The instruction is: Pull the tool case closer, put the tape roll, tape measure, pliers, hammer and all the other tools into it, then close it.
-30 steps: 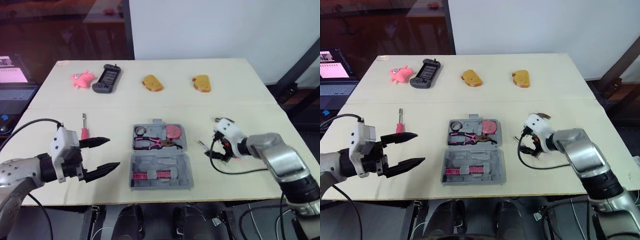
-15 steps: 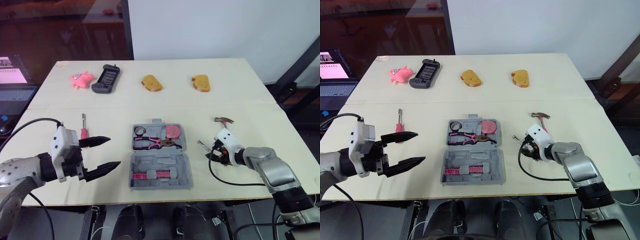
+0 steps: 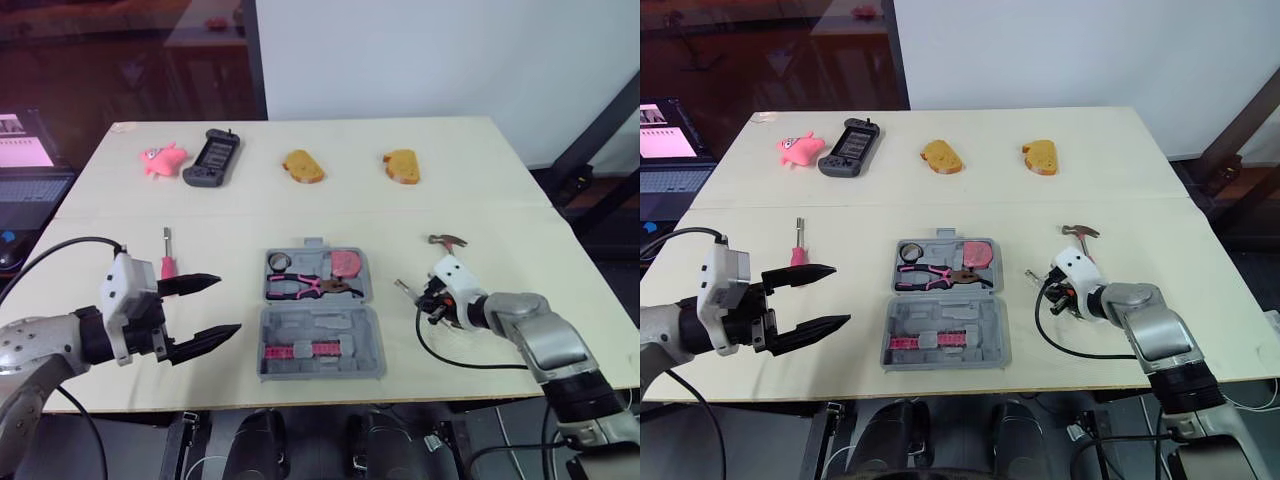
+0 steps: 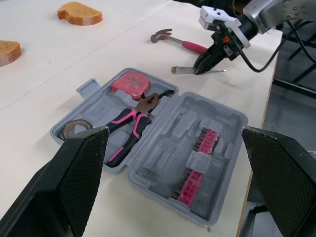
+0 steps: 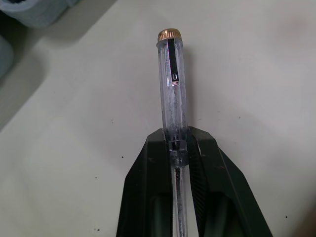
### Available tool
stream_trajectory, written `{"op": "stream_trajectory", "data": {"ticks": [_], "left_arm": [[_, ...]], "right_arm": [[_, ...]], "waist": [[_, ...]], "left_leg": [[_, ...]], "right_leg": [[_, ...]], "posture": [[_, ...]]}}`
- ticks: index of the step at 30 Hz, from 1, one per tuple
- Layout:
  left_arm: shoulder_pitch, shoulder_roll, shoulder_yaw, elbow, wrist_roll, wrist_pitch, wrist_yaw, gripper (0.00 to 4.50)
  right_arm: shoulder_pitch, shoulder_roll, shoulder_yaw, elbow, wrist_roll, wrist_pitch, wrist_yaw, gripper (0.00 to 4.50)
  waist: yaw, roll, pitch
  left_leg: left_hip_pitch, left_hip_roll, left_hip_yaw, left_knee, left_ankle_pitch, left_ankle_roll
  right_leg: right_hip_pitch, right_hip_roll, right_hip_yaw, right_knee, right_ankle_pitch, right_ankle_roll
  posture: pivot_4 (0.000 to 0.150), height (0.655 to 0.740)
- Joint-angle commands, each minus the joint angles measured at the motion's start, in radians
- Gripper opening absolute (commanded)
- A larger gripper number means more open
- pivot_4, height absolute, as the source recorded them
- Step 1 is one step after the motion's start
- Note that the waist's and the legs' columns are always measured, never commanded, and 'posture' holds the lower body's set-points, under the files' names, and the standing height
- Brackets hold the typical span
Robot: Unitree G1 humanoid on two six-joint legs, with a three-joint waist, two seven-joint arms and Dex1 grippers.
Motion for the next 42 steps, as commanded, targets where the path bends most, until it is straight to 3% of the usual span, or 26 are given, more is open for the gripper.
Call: {"op": "stream_trajectory", "data": {"ticks": [1,10,15,22,25,33,42], "left_arm": [[-0.003,0.013,0.022,-0.016,-0.001,-0.018,-0.011,4.5],[0.038,0.016,0.047,0.005,0.022,-0.042,-0.045,4.5],[0.078,0.025,0.059,0.039,0.067,-0.081,-0.078,4.5],[0.187,-0.003,0.118,0.063,0.12,-0.156,-0.116,4.5],[0.258,-0.033,0.128,0.053,0.153,-0.203,-0.122,4.5],[0.333,-0.078,0.139,0.048,0.175,-0.252,-0.11,4.5],[0.347,-0.079,0.142,0.048,0.178,-0.254,-0.095,4.5]], "right_arm": [[-0.006,0.004,-0.006,-0.016,0.005,0.019,-0.005,0.05],[-0.214,-0.082,0.071,-0.15,0.026,0.154,0.11,0.05],[-0.418,-0.194,0.348,-0.249,-0.049,0.269,0.257,0.05],[-0.775,-0.151,0.674,-0.263,-0.022,0.383,0.518,0.05],[-0.866,-0.078,0.777,-0.252,-0.024,0.412,0.557,0.05],[-0.988,0.169,0.861,-0.11,-0.003,0.567,0.491,0.05],[-0.985,0.313,0.926,0.016,-0.017,0.508,0.4,0.05]], "waist": [[0.001,0.0,0.0],[-0.006,0.002,0.001],[-0.002,0.002,0.001],[-0.007,0.003,0.002],[-0.008,0.003,0.002],[-0.002,0.002,0.001],[-0.008,0.002,0.001]], "left_leg": [[0.0,0.0,0.0,0.0,0.0,0.0],[0.0,0.0,0.0,0.0,0.0,0.0],[0.0,0.001,0.0,-0.001,0.0,0.0],[-0.002,0.001,0.0,-0.001,0.0,0.0],[-0.002,0.001,0.0,-0.001,-0.001,0.001],[-0.003,0.001,0.001,0.0,0.0,0.0],[-0.003,0.001,0.001,0.0,0.0,0.0]], "right_leg": [[0.0,0.0,0.0,0.0,0.0,0.0],[-0.002,0.0,0.0,0.0,0.0,0.0],[-0.002,0.0,0.0,0.0,0.0,0.0],[-0.006,-0.001,0.001,0.0,0.0,-0.002],[-0.009,-0.001,0.001,0.0,0.0,-0.001],[-0.01,-0.002,0.001,0.001,0.001,-0.003],[-0.01,-0.001,0.0,0.002,0.001,-0.003]], "posture": [[0.15,0.7188],[0.15,0.7188],[0.15,0.7188],[0.15,0.7188],[0.15,0.7188],[0.15,0.7188],[0.15,0.7188]]}}
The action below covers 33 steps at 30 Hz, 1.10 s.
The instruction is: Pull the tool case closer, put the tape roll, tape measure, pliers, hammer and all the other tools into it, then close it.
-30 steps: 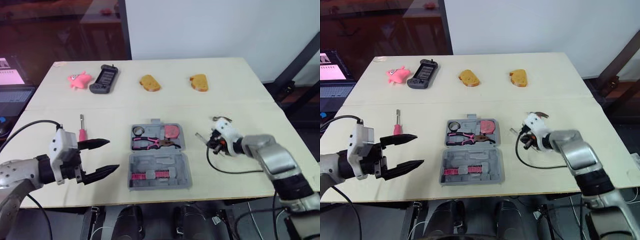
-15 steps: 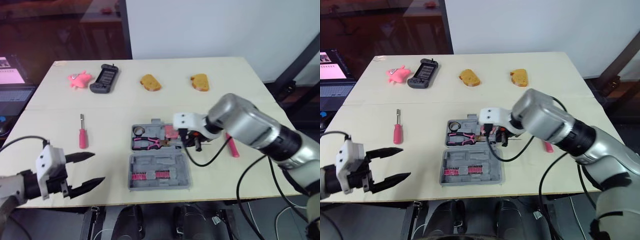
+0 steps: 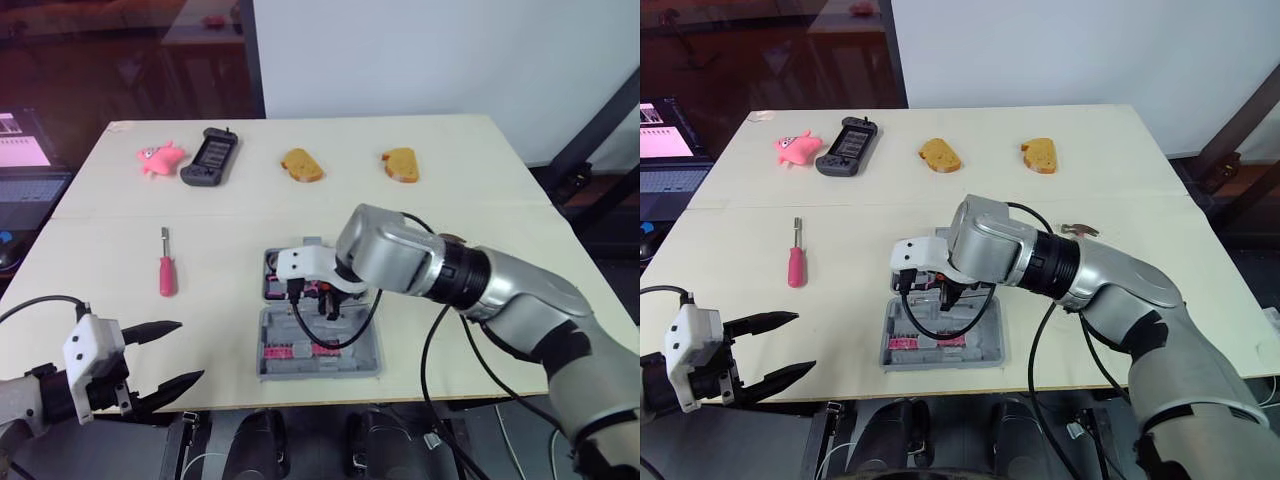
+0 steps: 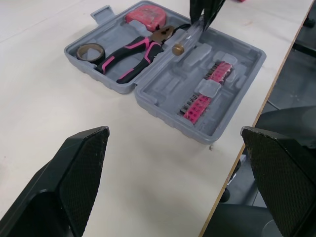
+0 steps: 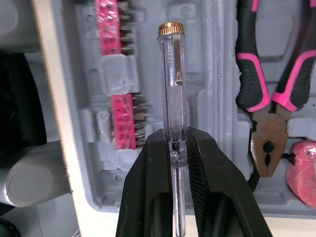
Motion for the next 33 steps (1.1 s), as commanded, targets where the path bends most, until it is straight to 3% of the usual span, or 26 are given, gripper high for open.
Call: {"op": "stream_trajectory", "data": {"ticks": [1,33], "left_arm": [[0.009,-0.001,0.026,-0.023,0.001,-0.003,0.016,4.5],[0.057,-0.021,0.022,-0.059,-0.002,-0.003,0.057,4.5]], "right_arm": [[-0.005,0.054,0.009,0.032,-0.011,-0.048,-0.039,0.05],[0.046,0.227,0.072,0.312,-0.123,-0.193,-0.11,0.05]], "waist": [[-0.002,0.0,0.0],[-0.002,0.0,0.0]], "left_leg": [[0.0,0.0,0.0,0.0,0.0,0.0],[0.0,0.0,0.0,0.0,0.0,0.0]], "right_leg": [[0.001,0.0,0.0,0.0,0.0,0.0],[-0.001,0.0,0.0,0.001,0.0,0.0]], "posture": [[0.15,0.7188],[0.15,0.7188]]}}
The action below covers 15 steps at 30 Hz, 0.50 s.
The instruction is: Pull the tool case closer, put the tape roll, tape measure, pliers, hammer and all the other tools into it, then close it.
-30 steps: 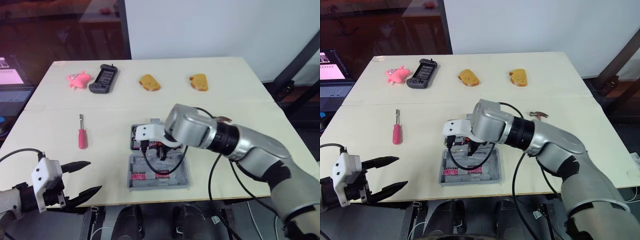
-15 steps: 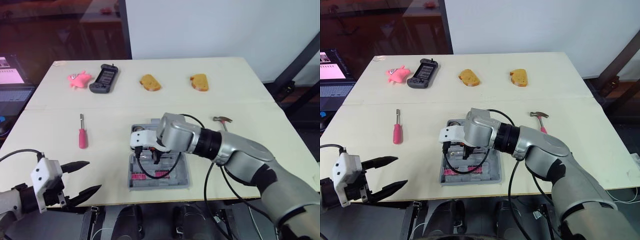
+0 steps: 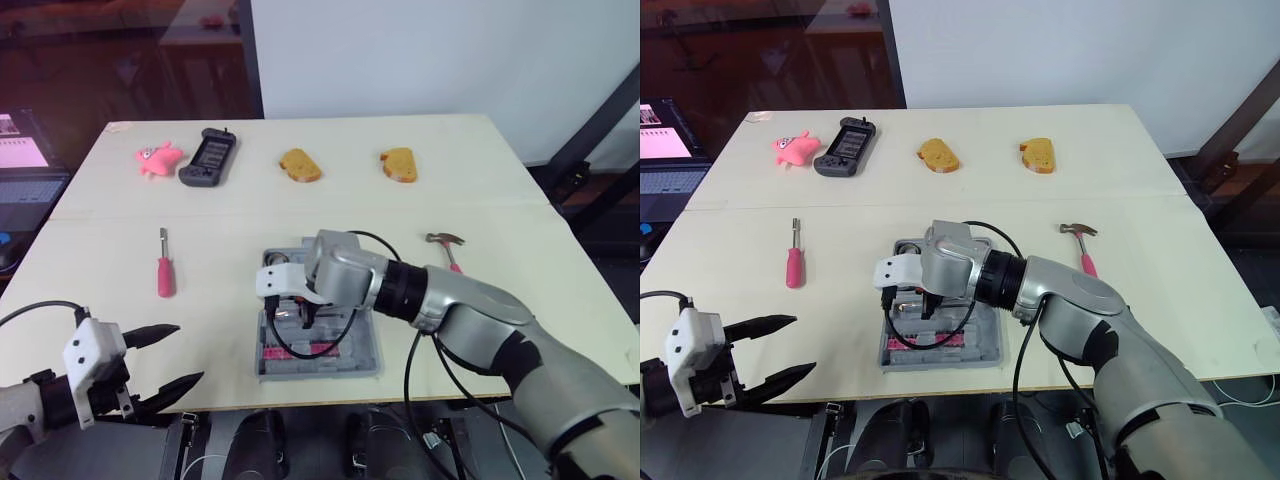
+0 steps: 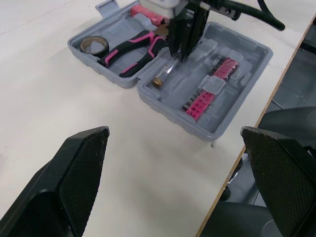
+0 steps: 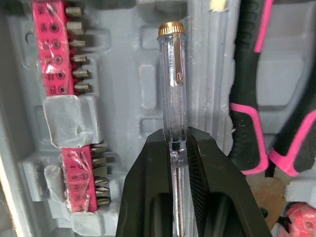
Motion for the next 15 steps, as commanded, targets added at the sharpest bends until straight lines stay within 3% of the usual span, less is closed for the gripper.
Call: {"op": "stream_trajectory", "data": {"ticks": [1,15], "left_arm": [[0.013,-0.011,0.021,-0.034,0.0,-0.008,0.013,4.5],[-0.002,-0.019,0.015,-0.05,-0.034,0.015,0.034,4.5]], "right_arm": [[-0.004,0.03,-0.023,0.016,-0.02,-0.004,-0.005,0.05],[0.006,0.063,-0.084,0.053,-0.026,0.001,-0.006,0.05]], "waist": [[0.0,0.0,0.0],[0.0,0.0,0.0]], "left_leg": [[0.0,0.0,0.0,0.0,0.0,0.0],[0.0,0.0,0.0,0.0,0.0,0.0]], "right_leg": [[0.0,0.0,0.0,0.0,0.0,0.0],[0.0,0.0,0.0,0.0,0.0,0.0]], "posture": [[0.15,0.7188],[0.15,0.7188]]}}
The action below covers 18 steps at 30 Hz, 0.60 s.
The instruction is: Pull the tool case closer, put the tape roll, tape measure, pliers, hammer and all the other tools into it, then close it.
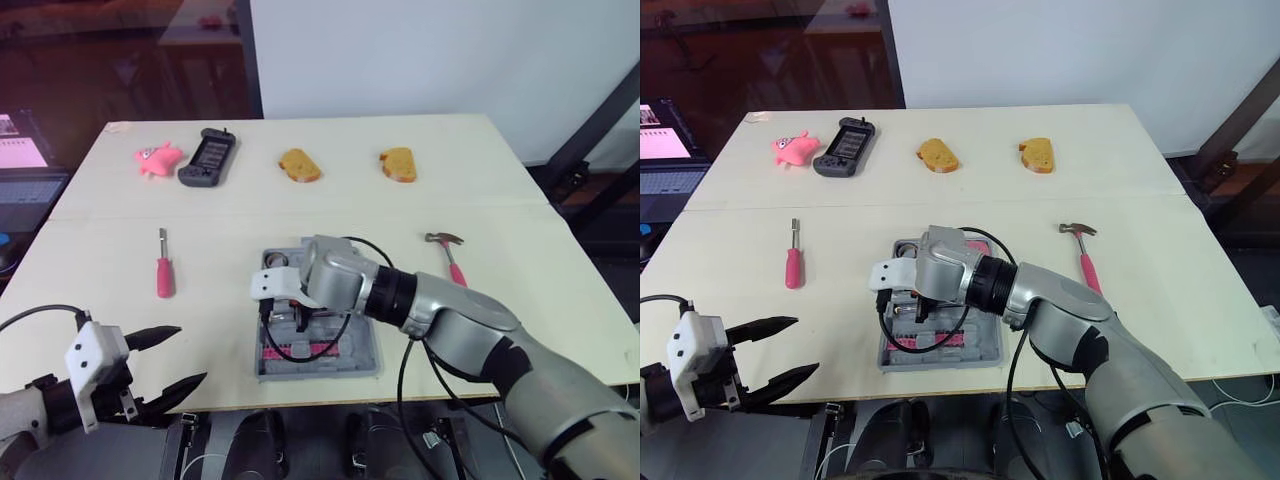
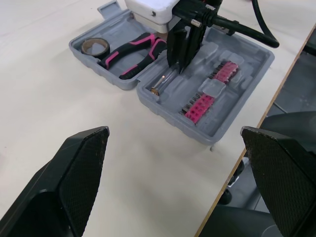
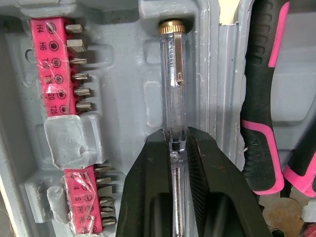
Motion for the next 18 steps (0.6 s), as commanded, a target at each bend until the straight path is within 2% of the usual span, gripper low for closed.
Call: {"op": "stream_trajectory", "data": {"ticks": [1,7,12,18], "left_arm": [[-0.013,0.002,0.015,-0.018,-0.028,0.01,0.001,4.5],[-0.033,0.009,0.002,-0.01,-0.019,0.021,-0.005,4.5],[-0.038,0.011,0.001,-0.006,-0.018,0.028,-0.009,4.5],[-0.043,0.011,0.005,-0.006,-0.025,0.036,-0.014,4.5]], "right_arm": [[-0.011,0.016,-0.058,0.002,0.0,0.005,-0.002,0.05],[-0.009,0.025,-0.071,0.005,-0.005,0.006,0.003,0.05],[-0.031,-0.007,-0.101,-0.029,0.002,0.019,0.013,2.38],[-0.068,-0.137,-0.174,-0.217,0.059,0.064,0.09,2.38]], "waist": [[0.0,0.0,0.0],[-0.001,0.0,0.0],[-0.001,0.0,0.0],[0.004,0.0,0.0]], "left_leg": [[0.0,0.0,0.0,0.0,0.0,0.0],[0.0,0.0,0.0,0.0,0.0,0.0],[0.0,0.0,0.0,0.0,0.0,0.0],[-0.001,0.0,0.0,0.0,0.0,0.0]], "right_leg": [[0.0,0.0,0.0,0.0,0.0,0.0],[0.0,0.0,0.0,0.0,0.0,0.0],[0.0,0.0,0.0,0.0,0.0,0.0],[0.0,-0.001,0.0,-0.002,0.0,0.0]], "posture": [[0.15,0.7188],[0.15,0.7188],[0.15,0.7188],[0.15,0.7188]]}}
